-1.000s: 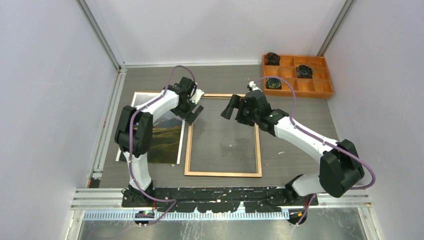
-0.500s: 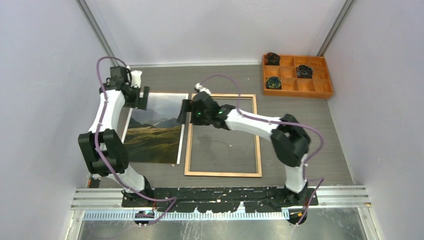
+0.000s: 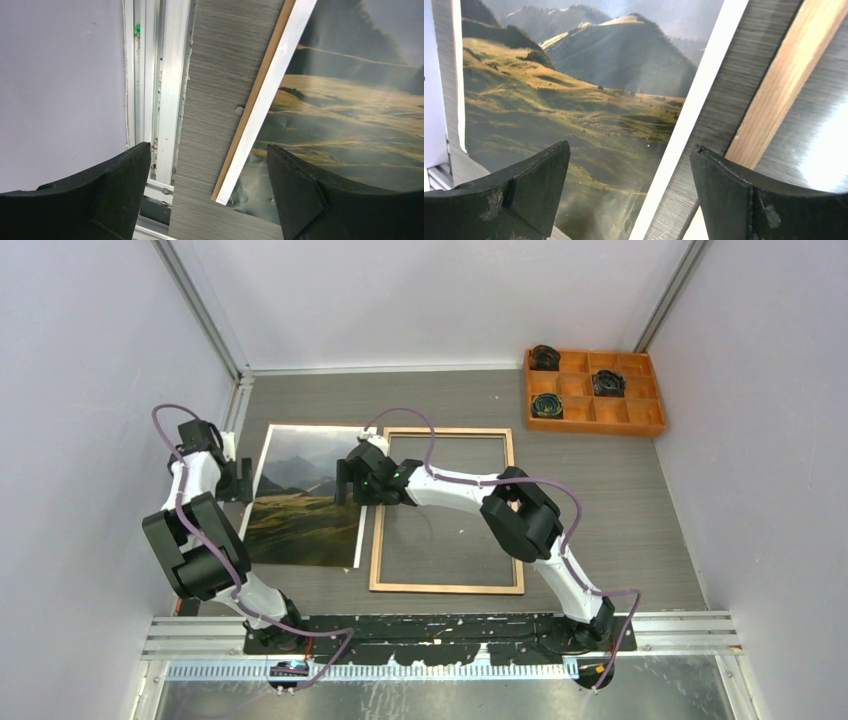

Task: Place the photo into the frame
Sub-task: Move the photo frame to the center of the board, then pick up the photo at the center of the board.

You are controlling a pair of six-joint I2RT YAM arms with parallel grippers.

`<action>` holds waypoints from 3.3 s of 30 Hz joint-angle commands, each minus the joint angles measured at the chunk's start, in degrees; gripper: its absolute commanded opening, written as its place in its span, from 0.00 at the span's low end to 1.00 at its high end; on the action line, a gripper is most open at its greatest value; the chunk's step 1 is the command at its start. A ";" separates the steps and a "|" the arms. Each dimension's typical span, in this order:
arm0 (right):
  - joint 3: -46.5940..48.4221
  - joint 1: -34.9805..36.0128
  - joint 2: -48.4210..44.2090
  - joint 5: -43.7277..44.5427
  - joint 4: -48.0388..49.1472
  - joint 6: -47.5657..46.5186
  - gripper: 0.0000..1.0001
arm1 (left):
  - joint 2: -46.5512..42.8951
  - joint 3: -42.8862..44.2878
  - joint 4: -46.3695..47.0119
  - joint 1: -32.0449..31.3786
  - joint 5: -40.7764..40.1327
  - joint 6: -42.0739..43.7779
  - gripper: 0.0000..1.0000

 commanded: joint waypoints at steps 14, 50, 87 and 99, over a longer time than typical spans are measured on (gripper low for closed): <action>9.74 -1.35 5.66 10.36 -10.12 2.30 0.94 | 7.51 -1.57 10.10 0.80 -1.24 1.52 0.86; 5.40 -0.62 -1.52 -4.34 14.48 4.61 0.80 | 13.07 -7.11 10.25 -3.21 -0.95 8.97 0.67; 2.68 -2.07 -0.23 -8.17 16.64 7.67 0.20 | 8.77 -2.13 3.13 -4.17 1.51 9.73 0.72; -6.32 -5.46 -20.27 -6.27 8.84 -5.79 0.01 | -0.79 7.60 -10.97 -1.51 6.15 9.05 1.00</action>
